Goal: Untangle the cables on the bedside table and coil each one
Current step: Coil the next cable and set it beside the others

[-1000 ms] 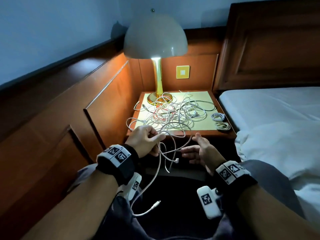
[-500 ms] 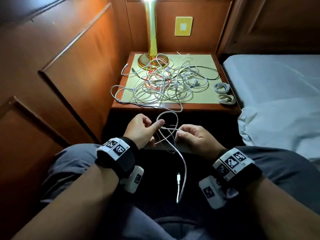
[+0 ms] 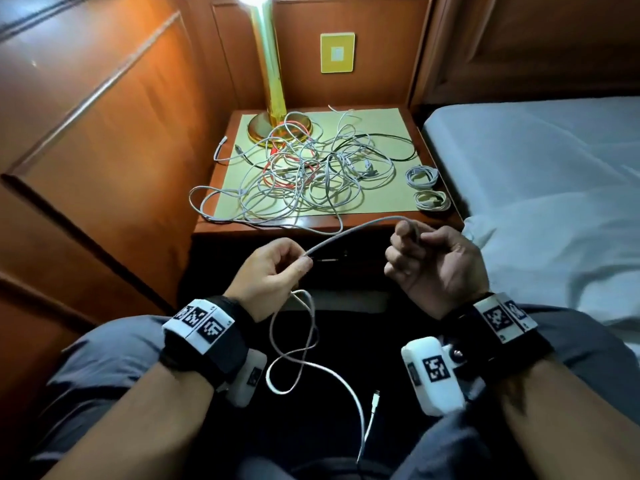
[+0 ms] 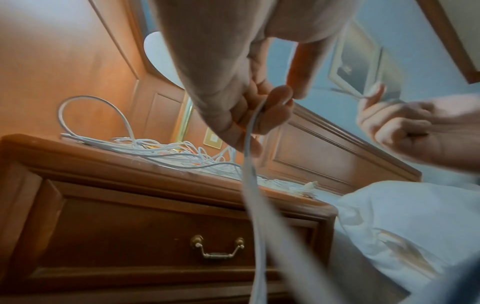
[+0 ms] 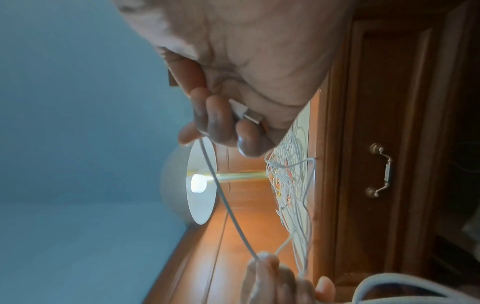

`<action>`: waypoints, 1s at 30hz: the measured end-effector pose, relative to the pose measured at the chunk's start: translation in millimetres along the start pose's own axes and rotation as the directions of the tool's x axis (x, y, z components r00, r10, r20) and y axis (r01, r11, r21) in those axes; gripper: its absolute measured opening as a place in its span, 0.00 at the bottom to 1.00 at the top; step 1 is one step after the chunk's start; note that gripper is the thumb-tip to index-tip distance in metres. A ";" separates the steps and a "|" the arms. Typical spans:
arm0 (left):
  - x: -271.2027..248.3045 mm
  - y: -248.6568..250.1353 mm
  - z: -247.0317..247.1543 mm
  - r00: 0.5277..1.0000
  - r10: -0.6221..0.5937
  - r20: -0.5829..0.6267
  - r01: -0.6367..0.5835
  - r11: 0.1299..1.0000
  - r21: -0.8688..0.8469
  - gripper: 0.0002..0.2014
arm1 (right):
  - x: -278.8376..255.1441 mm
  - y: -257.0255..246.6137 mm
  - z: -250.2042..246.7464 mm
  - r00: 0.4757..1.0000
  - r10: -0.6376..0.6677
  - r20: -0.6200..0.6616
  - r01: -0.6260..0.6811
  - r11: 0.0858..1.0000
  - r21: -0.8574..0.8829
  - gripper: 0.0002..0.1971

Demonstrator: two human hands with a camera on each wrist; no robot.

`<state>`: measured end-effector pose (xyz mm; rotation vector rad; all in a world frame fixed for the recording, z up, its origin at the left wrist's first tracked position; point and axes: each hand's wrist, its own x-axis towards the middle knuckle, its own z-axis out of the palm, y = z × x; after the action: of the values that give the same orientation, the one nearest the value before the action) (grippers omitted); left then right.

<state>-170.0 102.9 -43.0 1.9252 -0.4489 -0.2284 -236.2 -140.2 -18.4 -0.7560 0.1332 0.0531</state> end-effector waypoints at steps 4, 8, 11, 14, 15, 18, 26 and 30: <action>4.2 -0.4 -4.6 0.987 -0.001 -0.159 -0.023 0.988 -0.154 0.04 | -0.5 -7.5 -6.8 0.999 -0.016 -0.032 0.016 1.000 0.020 0.20; 2.2 -8.2 7.1 0.969 0.061 -0.239 -0.065 0.998 -0.011 0.11 | 1.6 1.6 -11.9 0.998 -0.040 -0.050 0.032 0.988 -0.153 0.17; -3.8 -11.4 21.3 0.979 0.067 -0.193 -0.045 0.992 0.116 0.09 | 1.1 14.1 -14.5 0.980 -0.188 -0.062 0.133 0.857 -0.497 0.16; -11.1 -9.1 32.2 0.980 0.135 -0.145 -0.104 0.973 0.207 0.07 | -0.7 27.0 -15.9 0.937 -0.346 0.051 0.249 0.556 -0.793 0.16; -12.7 -8.4 35.0 0.978 0.162 -0.129 -0.131 0.967 0.220 0.07 | -0.9 30.8 -17.0 0.921 -0.375 0.104 0.283 0.463 -0.840 0.17; -15.0 -7.1 40.0 0.965 0.255 -0.060 -0.237 0.946 0.220 0.08 | -0.9 41.2 -21.8 0.917 -0.327 0.229 0.325 0.276 -0.905 0.17; -17.9 -2.0 36.5 0.936 0.351 0.008 -0.347 0.925 0.157 0.12 | -7.3 43.6 -10.3 0.986 0.083 0.148 0.132 0.173 -0.976 0.17; -17.7 -3.8 33.0 0.919 0.361 0.157 -0.385 0.907 0.173 0.20 | -8.5 40.9 -0.4 0.981 0.165 0.102 0.042 0.333 -0.942 0.18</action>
<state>-197.3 83.5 -60.3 1.9812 -0.9433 -0.0494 -248.5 -110.8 -45.3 -1.9657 -0.0749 0.3011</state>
